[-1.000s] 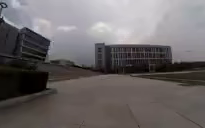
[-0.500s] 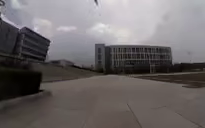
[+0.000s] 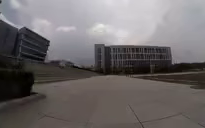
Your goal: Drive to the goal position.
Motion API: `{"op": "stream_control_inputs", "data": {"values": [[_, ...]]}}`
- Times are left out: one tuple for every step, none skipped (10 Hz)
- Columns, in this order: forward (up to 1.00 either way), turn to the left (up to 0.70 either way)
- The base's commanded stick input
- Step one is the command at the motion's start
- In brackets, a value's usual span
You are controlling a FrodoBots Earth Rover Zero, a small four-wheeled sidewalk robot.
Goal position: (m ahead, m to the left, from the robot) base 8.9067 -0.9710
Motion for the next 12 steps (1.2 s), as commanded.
{"op": "stream_control_inputs", "data": {"values": [[0.70, 0.00], [0.70, 0.00], [0.70, 0.00], [0.70, 0.00], [0.70, 0.00], [0.70, 0.00], [0.70, 0.00], [0.70, 0.00], [0.70, 0.00], [0.70, 0.00], [0.70, 0.00], [0.70, 0.00]]}}
